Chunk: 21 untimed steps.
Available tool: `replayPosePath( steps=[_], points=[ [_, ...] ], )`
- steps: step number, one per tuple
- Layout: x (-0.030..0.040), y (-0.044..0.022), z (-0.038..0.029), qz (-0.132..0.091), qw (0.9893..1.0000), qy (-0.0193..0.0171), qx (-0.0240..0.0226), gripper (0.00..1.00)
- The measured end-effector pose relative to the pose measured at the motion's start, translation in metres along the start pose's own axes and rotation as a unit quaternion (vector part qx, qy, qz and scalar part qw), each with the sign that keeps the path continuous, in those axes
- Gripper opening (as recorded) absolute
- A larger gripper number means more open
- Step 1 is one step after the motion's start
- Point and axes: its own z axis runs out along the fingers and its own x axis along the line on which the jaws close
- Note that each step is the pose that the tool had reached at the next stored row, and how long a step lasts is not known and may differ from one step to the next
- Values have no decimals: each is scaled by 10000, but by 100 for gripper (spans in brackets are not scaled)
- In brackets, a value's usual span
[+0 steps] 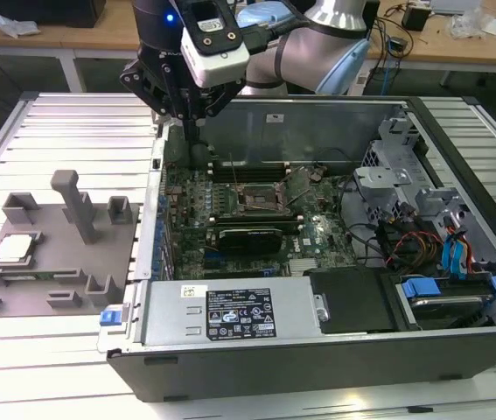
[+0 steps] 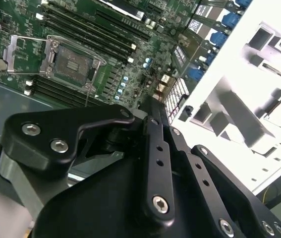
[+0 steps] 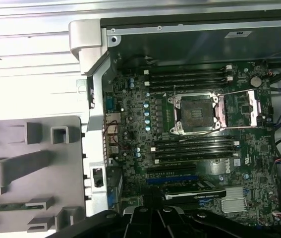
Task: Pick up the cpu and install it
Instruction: 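Reach for the cpu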
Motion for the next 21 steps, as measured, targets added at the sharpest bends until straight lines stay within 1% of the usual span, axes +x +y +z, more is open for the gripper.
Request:
replayPosePath(
  steps=[4, 6, 13, 15, 21],
  points=[
    [69, -5, -2, -1, 10000, 0, 0, 11],
    [119, -9, -3, -1, 10000, 0, 0, 11],
    [208, -15, -5, 0, 10000, 0, 0, 11],
    [249, -18, -7, 0, 10000, 0, 0, 11],
    [336, -25, -9, 0, 10000, 0, 0, 11]
  ],
)
